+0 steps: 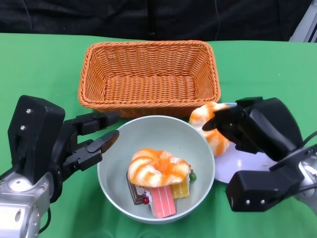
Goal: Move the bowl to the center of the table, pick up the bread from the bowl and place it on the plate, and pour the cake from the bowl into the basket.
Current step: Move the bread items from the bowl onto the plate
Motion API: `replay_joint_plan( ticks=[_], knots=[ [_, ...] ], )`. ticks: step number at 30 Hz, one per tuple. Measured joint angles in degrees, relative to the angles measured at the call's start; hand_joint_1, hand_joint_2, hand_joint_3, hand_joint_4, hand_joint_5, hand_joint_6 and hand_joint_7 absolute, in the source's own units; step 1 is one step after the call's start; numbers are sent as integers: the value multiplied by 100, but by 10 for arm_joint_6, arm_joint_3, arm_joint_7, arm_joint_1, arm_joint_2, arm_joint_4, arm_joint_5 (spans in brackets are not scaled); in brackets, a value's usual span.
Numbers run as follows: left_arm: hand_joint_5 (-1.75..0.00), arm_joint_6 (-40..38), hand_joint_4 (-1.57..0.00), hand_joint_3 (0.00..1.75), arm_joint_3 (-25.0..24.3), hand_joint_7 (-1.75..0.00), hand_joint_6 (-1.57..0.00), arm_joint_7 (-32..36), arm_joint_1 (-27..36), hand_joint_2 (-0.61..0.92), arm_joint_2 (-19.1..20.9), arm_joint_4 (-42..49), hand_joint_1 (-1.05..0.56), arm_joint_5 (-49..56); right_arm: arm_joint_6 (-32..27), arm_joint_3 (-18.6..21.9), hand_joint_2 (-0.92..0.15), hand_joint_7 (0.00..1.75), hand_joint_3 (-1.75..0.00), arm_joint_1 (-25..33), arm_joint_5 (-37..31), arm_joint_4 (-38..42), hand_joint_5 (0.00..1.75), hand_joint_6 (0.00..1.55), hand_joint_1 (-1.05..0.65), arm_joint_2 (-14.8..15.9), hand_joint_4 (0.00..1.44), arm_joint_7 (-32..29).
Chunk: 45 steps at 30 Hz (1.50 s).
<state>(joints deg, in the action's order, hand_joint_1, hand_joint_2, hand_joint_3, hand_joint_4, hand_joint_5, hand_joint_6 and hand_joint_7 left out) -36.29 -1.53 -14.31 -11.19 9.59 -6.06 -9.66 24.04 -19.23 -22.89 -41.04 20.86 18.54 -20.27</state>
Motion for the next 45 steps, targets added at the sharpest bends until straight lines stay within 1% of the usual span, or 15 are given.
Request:
replay_joint_plan(
  ticks=[1, 3, 4, 8, 19, 21, 23, 24, 25, 27, 28, 31, 33, 37, 45],
  knots=[
    [-10, -2, -48, 32, 0, 0, -58, 0, 0, 92, 0, 0, -51, 0, -4, 3, -58, 129, -102, 7, 6, -12, 166, 90, -11, -2, 89, 5],
    [-10, -3, -47, 32, -2, 0, -58, 0, 0, 92, 0, 0, -51, 0, -12, 5, -53, 161, -109, 15, 8, -33, 173, 77, -11, -8, 90, 13],
    [-10, -3, -47, 32, -2, 0, -58, 0, 0, 92, 0, 0, -50, 0, -17, 6, -52, 167, -109, 19, 8, -46, 174, 73, -11, -9, 90, 18],
    [-10, -3, -49, 32, 0, -1, -60, 0, 0, 92, 0, -1, -51, 0, -35, 7, -54, 174, -110, 34, 8, -86, 175, 69, -15, -11, 90, 40],
    [-9, -5, -48, 32, 0, 0, -59, 3, 0, 92, -2, -3, -50, 0, -44, 10, -52, 175, -113, 62, 16, -158, 175, 66, -16, -18, 88, 86],
    [-9, -4, -49, 33, 0, 0, -59, 3, 0, 92, -2, -3, -50, 0, -53, 9, -56, 126, -109, 71, 16, -181, 162, 77, -24, -18, 79, 109],
    [-9, -4, -49, 34, 0, 0, -59, 3, 0, 92, -2, -3, -50, 0, -55, 1, -57, 111, -107, 78, 16, -213, 158, 81, -26, -19, 77, 135],
    [-9, -3, -49, 34, 1, 0, -58, 3, 0, 92, -2, -3, -50, 0, -57, -3, -65, 90, -91, 80, 16, -228, 153, 83, -29, -19, 74, 149],
    [-9, -3, -49, 34, 1, 0, -58, 3, 0, 92, -2, -3, -51, 0, -62, -6, -78, 59, -66, 82, 15, -242, 146, 90, -33, -19, 71, 164],
    [-9, -3, -49, 34, 2, 0, -58, 3, 0, 92, -2, -4, -51, 0, -76, -14, -87, 25, -39, 90, 10, -270, 127, 95, -37, -18, 71, 198],
    [-9, -3, -49, 34, 2, 0, -58, 3, 0, 92, -2, -4, -51, 0, -80, -17, -89, 18, -33, 94, 5, -282, 121, 94, -38, -18, 70, 212],
    [-9, -3, -49, 35, 3, 0, -58, 4, 0, 92, -1, -6, -50, 0, -90, -21, -92, 6, -17, 100, 2, -304, 103, 88, -44, -15, 62, 245],
    [-9, -3, -49, 34, 4, -1, -59, 4, 0, 92, -1, -6, -50, 0, -96, -22, -92, 2, -14, 106, 1, -315, 93, 83, -47, -13, 58, 262],
    [-9, -3, -50, 35, 4, -1, -60, 3, 0, 92, -1, -9, -49, 0, -111, -28, -92, 0, -11, 114, -15, -336, 56, 74, -55, -9, 59, 293],
    [-7, 7, -48, 33, 4, -1, -60, 3, 0, 92, -1, -9, -49, -1, -133, -48, -92, 1, -13, 116, -53, -361, 29, 64, -62, -6, 64, 344]
  ],
)
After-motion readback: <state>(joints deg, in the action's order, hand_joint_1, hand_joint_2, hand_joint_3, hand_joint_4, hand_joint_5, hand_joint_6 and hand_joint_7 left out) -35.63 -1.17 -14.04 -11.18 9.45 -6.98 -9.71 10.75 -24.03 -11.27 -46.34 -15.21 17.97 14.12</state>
